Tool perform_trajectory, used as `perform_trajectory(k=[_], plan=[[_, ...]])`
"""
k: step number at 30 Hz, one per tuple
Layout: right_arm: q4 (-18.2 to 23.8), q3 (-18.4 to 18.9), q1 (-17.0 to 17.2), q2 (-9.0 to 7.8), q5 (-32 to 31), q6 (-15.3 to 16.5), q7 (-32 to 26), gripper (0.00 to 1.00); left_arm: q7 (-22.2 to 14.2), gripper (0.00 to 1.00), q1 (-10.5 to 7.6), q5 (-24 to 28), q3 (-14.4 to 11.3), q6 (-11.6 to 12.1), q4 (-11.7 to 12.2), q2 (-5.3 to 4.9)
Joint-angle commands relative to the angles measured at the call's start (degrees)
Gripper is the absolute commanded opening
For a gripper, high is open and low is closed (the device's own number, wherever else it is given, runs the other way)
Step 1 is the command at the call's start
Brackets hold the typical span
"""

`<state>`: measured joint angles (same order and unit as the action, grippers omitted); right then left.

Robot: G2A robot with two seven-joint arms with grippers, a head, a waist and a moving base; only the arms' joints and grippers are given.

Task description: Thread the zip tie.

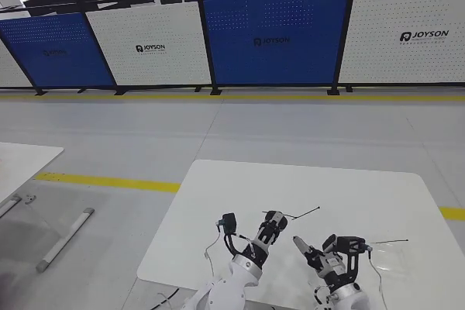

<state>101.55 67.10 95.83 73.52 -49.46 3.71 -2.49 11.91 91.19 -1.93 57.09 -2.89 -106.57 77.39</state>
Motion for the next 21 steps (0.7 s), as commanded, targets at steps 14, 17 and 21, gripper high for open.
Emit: perform_trajectory(k=[14, 17, 21], plan=[[-1.44, -0.78, -1.69, -0.10, -2.27, 1.29, -2.78, 1.00, -0.59, 0.00, -0.57, 3.98, -0.26, -0.09, 0.24, 0.35], [-1.44, -0.78, -1.69, -0.10, -2.27, 1.29, -2.78, 1.00, -0.59, 0.00, -0.57, 3.98, -0.26, -0.09, 0.24, 0.35], [-1.71, -0.83, -1.91, 0.08, -2.82, -0.40, -0.04, 1.00, -0.48, 0.00, -0.77, 3.74, -0.43, -0.30, 0.85, 0.41]])
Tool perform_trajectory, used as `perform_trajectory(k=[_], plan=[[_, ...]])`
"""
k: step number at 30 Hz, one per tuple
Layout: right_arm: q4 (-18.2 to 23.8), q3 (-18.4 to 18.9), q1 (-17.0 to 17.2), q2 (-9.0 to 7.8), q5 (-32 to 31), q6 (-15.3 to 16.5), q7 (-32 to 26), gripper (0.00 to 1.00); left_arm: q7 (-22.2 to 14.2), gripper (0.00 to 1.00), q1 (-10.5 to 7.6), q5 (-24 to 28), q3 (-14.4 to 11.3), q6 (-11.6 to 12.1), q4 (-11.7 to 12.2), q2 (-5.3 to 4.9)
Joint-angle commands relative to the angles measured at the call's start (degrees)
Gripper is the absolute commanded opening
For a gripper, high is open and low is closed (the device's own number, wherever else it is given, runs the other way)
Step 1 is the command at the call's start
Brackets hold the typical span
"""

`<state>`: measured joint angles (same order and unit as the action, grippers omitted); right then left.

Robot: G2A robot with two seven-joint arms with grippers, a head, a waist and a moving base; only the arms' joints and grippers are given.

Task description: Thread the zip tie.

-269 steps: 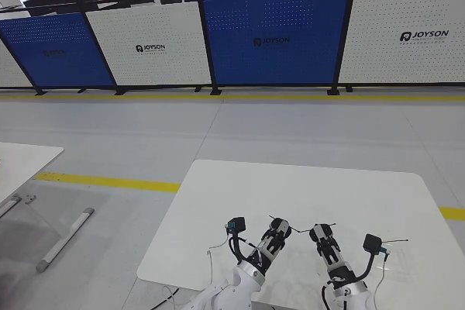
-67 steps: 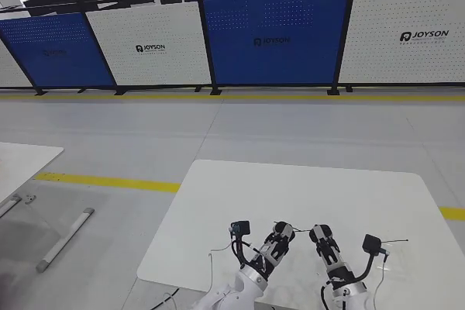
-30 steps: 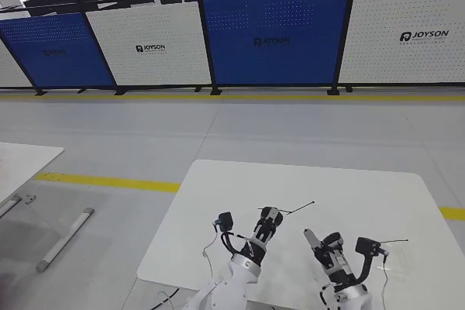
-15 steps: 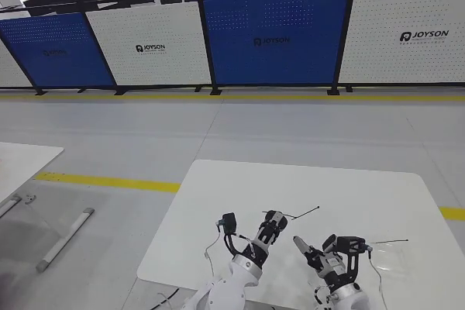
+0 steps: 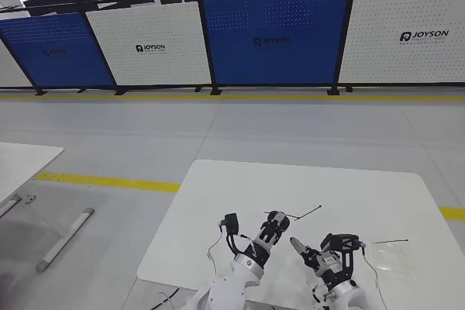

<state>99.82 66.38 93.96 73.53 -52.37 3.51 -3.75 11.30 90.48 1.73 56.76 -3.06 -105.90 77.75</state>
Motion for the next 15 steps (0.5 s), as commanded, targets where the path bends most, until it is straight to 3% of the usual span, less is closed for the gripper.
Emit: perform_trajectory(k=[1, 5, 7, 11, 15], plan=[[-0.02, -0.15, -0.02, 0.12, 0.13, -0.13, 2.15, 1.00, 0.25, 0.00, -0.14, 0.27, -0.15, -0.17, 0.24, 0.09], [-0.15, -0.43, 0.02, 0.22, 0.19, 0.28, 3.56, 1.00, 0.25, 0.00, -0.32, 0.48, -0.37, -0.06, 0.26, 0.19], [-0.19, -0.90, -0.29, 0.27, 0.02, 0.42, 2.72, 0.49, 0.32, 0.00, -0.31, 0.34, -0.40, 0.01, 0.30, 0.21], [-0.52, -1.24, -1.00, 0.42, 1.22, 0.35, 1.97, 0.29, 0.29, 0.00, -0.22, 0.21, -0.44, 0.09, 0.23, 0.23], [-1.56, -1.10, -2.30, 0.48, 4.55, 2.56, -0.67, 0.25, -0.42, 0.00, -0.21, 0.30, -0.54, -0.22, 0.57, 0.24]])
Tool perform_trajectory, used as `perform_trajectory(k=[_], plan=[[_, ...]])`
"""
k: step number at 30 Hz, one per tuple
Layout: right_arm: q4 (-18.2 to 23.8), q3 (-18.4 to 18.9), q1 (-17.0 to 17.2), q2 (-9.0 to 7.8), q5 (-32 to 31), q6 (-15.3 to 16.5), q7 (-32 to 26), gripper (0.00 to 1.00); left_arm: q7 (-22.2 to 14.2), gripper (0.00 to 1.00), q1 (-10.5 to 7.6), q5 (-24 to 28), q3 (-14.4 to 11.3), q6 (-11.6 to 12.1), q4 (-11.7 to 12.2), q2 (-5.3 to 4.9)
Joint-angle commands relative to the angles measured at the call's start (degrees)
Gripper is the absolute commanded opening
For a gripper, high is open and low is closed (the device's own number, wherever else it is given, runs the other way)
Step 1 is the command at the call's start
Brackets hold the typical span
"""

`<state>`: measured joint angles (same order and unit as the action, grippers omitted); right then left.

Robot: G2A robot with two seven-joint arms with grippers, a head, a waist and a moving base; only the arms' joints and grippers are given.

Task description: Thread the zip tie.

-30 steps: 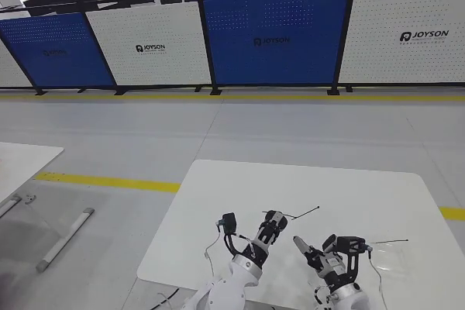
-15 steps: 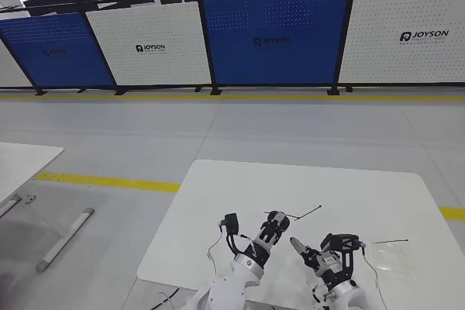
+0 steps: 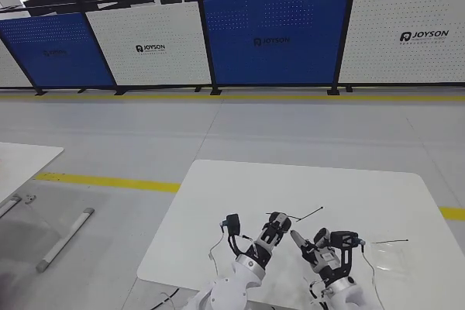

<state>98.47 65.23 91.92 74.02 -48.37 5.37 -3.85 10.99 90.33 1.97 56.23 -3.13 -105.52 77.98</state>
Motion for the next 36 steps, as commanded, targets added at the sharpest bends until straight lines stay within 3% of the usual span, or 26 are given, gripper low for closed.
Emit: perform_trajectory(k=[1, 27, 36], plan=[[-0.54, 0.18, -0.59, -0.04, 0.85, 1.15, -1.03, 0.25, -0.17, 0.00, -0.23, 0.19, -0.08, -0.33, 0.46, 0.04], [0.06, -0.54, -1.15, 0.11, 1.36, 3.15, 0.86, 0.28, 0.01, 0.00, -0.67, -1.34, -1.24, -0.15, 2.14, 0.36], [-0.15, -0.32, -1.17, 0.14, 2.02, 3.15, 1.30, 0.15, 0.01, 0.00, -0.41, -2.41, -1.58, 0.01, 2.06, 0.37]])
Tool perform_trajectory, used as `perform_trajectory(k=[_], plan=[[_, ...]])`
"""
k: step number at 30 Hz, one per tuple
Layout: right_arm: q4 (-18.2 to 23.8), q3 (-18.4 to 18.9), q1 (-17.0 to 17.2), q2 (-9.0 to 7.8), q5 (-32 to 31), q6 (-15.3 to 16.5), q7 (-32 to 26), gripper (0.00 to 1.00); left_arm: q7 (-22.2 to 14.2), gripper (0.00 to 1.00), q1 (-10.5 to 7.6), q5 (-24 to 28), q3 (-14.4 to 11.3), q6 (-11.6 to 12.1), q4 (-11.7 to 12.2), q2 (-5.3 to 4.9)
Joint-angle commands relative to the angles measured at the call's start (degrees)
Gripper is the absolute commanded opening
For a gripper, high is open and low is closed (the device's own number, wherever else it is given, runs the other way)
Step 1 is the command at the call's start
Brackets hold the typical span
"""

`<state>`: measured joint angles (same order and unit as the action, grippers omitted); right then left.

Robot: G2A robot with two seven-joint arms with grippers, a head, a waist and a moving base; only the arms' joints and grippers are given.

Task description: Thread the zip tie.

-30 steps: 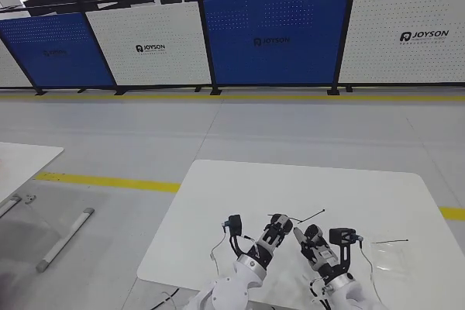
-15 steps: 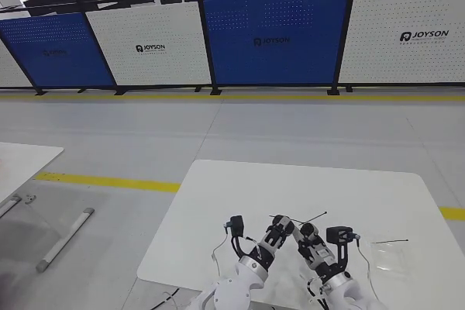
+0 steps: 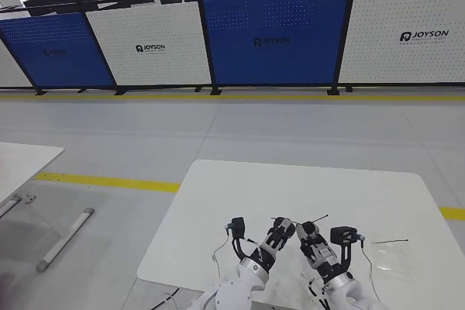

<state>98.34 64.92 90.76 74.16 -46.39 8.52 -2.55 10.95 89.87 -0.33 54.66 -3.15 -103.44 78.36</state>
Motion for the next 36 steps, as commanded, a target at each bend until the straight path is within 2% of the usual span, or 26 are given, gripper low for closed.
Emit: perform_trajectory(k=[1, 3, 4, 14, 18, 21, 26, 36], plan=[[-0.04, -0.03, -0.02, 0.01, 0.04, -0.01, 0.00, 0.13, 0.10, 0.00, 0.09, -0.24, -0.02, 0.06, -0.03, -0.01], [-0.08, -0.07, -0.04, 0.02, 0.03, 0.01, 0.08, 0.08, 0.20, 0.00, 0.19, -0.45, -0.03, 0.10, -0.02, -0.01], [-0.09, -0.07, -0.04, 0.03, 0.02, 0.00, 0.15, 0.00, 0.22, 0.00, 0.23, -0.47, -0.04, 0.10, 0.00, 0.00], [-0.34, -0.33, 0.01, 0.06, -0.48, -0.09, 0.41, 0.00, 0.17, 0.00, 0.31, -0.24, 0.08, 0.44, 0.13, 0.05], [-0.70, -0.64, -0.20, 0.09, -0.73, -0.03, -0.03, 0.00, 0.10, 0.00, 0.69, 0.87, 0.17, 3.14, -0.60, 0.08], [-1.19, -0.86, -0.45, 0.14, -0.69, 0.11, 0.02, 0.00, 0.19, 0.00, 1.06, 1.13, 0.45, 4.20, -0.85, 0.05], [-1.60, -1.09, -0.69, 0.19, -0.78, 0.20, 0.06, 0.00, 0.00, 0.00, 1.24, 1.16, 0.63, 4.26, -1.03, 0.01], [-1.68, -1.02, -0.53, 0.15, -1.26, 0.07, -0.11, 0.00, -0.22, 0.00, 2.15, 0.28, 0.45, 4.96, -2.84, -0.09]])
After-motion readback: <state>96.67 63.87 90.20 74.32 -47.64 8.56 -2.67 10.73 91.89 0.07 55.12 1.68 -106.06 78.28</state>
